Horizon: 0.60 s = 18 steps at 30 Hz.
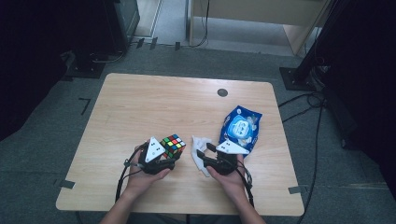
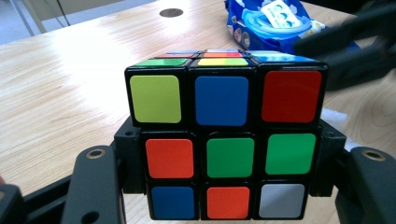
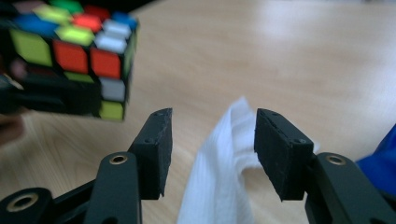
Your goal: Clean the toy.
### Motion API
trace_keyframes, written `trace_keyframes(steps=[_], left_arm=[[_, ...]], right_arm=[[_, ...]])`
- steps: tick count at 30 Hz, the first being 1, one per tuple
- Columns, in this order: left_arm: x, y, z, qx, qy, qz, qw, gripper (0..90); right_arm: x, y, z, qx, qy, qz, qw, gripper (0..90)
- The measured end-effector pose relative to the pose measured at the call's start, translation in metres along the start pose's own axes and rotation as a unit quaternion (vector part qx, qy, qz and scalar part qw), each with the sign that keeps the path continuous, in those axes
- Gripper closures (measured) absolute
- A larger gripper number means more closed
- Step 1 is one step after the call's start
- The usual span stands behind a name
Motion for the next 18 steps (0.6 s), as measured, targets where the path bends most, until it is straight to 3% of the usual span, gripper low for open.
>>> trace_keyframes(steps=[3,6,11,14,15,18], left_arm=[[-0.001,0.0,-0.002,-0.002,0.0,0.0,1.0,34.0],[-0.001,0.001,-0.001,-0.002,0.0,0.0,1.0,34.0],[-0.002,0.0,-0.001,0.001,-0.003,-0.002,1.0,34.0],[-0.001,-0.001,-0.001,0.002,-0.005,-0.004,1.0,34.0],[0.0,-0.002,0.0,0.001,-0.006,-0.004,1.0,34.0],[0.001,-0.002,0.001,0.004,-0.009,-0.005,0.9999,34.0]], right_arm=[[0.001,0.005,0.006,-0.005,-0.003,0.005,1.0,42.0],[0.019,0.006,0.008,-0.024,-0.002,-0.029,0.9993,36.1],[0.045,-0.004,0.004,-0.043,0.003,-0.065,0.997,36.5],[0.054,-0.013,0.006,-0.053,-0.029,-0.113,0.9917,41.4],[0.054,-0.015,0.008,-0.047,-0.029,-0.122,0.991,44.5],[0.051,-0.015,0.011,-0.041,-0.029,-0.126,0.9908,60.3]])
Point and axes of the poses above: each handheld gripper's, and its own axes: x roughly forward along the jaws, y roughly out of its top, z roughly to its right, the point moved 1 cm from there along x, roughly forward along the jaws, and after that the axes turned 4 degrees about -y, right-handed, at the moved point
